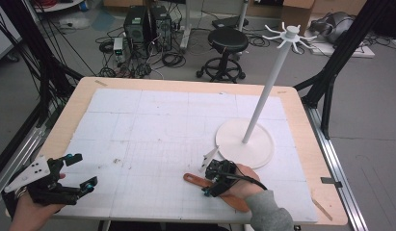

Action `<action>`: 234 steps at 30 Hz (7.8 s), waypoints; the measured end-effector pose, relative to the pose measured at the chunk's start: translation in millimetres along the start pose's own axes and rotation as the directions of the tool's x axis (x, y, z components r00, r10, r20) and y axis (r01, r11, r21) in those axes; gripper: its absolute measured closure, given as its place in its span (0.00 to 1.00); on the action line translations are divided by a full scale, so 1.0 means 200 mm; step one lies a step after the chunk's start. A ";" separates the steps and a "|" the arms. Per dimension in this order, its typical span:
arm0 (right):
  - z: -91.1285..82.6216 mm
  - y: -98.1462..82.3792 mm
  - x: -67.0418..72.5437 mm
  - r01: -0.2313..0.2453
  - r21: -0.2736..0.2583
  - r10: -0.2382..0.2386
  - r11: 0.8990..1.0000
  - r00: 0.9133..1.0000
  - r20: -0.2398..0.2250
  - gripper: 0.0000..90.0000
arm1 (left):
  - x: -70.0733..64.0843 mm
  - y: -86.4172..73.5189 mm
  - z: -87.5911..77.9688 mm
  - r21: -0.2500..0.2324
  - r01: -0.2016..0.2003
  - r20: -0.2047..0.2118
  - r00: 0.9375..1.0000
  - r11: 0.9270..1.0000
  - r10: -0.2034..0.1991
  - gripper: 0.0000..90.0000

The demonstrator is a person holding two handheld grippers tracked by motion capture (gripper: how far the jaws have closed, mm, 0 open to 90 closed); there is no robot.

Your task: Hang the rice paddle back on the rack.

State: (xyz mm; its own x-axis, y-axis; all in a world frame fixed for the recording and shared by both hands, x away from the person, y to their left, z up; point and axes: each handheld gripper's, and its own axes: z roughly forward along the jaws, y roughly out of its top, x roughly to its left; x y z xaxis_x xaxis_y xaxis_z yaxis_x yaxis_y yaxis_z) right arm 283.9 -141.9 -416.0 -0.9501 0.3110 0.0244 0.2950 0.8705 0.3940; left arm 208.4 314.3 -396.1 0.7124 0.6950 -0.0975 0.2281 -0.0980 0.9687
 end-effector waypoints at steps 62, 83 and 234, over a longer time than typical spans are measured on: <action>-0.29 -0.14 0.02 -0.029 -0.323 0.072 0.946 0.990 0.124 0.72 | 0.01 0.02 0.10 0.011 -0.011 0.042 0.999 1.000 0.010 0.02; -0.51 -0.30 0.04 -0.031 -0.501 0.142 0.865 0.972 0.186 0.72 | 0.00 0.03 0.19 0.022 -0.017 0.078 0.997 1.000 0.016 0.02; -1.49 -0.47 -0.44 -0.052 -0.851 0.446 0.523 0.867 0.221 0.72 | 0.02 -0.01 0.10 0.002 0.020 0.043 0.999 1.000 -0.020 0.02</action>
State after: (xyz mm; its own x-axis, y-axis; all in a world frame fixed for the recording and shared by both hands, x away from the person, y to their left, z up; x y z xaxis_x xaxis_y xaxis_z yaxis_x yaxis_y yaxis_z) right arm 310.1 -364.2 -181.2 -0.6699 0.7424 -0.0065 0.1174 0.1146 0.9864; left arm 224.2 302.5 -402.7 0.7359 0.6652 -0.1265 0.2437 -0.0859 0.9660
